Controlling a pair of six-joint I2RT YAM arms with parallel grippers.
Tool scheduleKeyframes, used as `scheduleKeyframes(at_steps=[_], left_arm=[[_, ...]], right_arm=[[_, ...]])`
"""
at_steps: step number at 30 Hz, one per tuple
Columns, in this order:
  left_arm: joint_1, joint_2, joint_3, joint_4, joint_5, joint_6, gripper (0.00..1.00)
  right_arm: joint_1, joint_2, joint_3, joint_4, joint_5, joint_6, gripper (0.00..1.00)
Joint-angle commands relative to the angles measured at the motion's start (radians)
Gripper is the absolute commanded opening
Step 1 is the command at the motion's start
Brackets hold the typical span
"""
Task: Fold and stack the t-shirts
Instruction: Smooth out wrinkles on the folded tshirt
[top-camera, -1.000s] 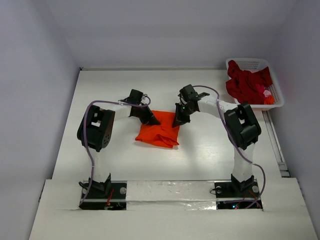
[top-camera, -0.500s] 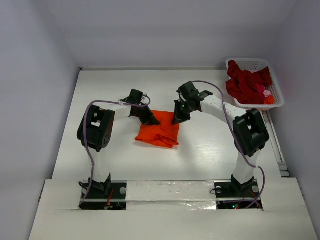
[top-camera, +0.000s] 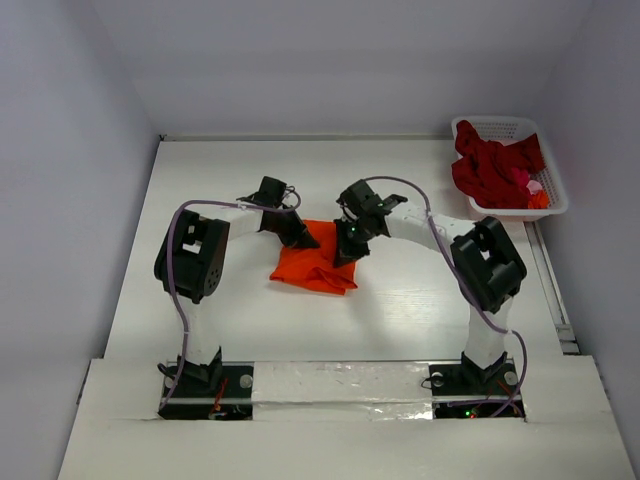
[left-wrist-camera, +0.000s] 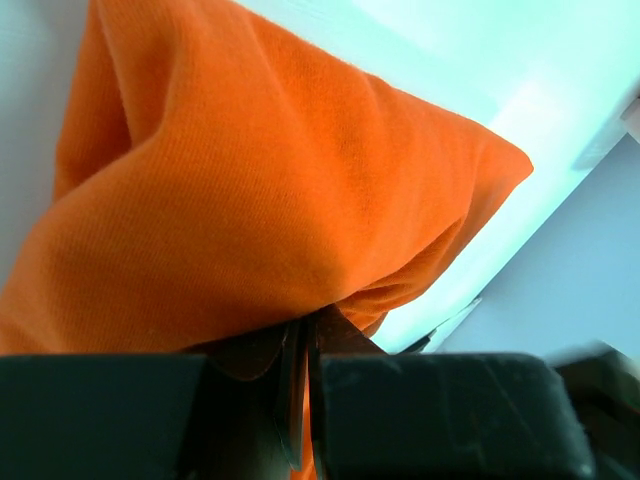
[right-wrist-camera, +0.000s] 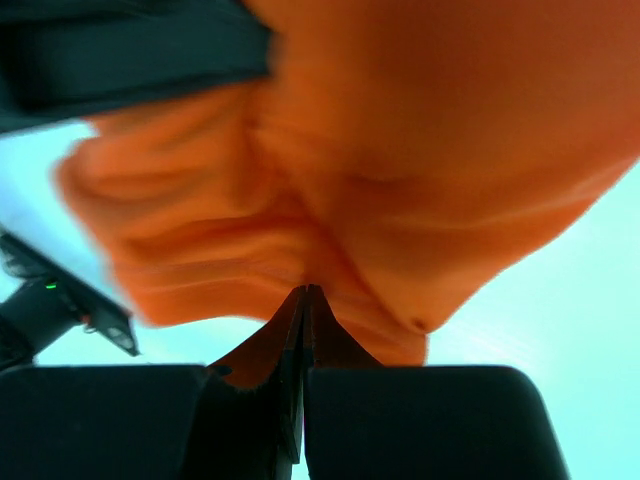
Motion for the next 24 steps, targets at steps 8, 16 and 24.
scheduleKeyframes(at_steps=[8,16,24], left_arm=[[0.029,-0.008,0.039,-0.037,-0.047,0.018,0.0],[0.039,-0.009,0.047,-0.038,-0.039,0.021,0.0],[0.048,-0.012,0.054,-0.046,-0.039,0.024,0.0]], right_arm=[[0.005,-0.002,-0.184,0.117,0.025,-0.002,0.0],[0.005,-0.062,-0.283,0.139,0.062,0.007,0.0],[-0.013,-0.068,-0.303,0.176,0.063,0.08,0.0]])
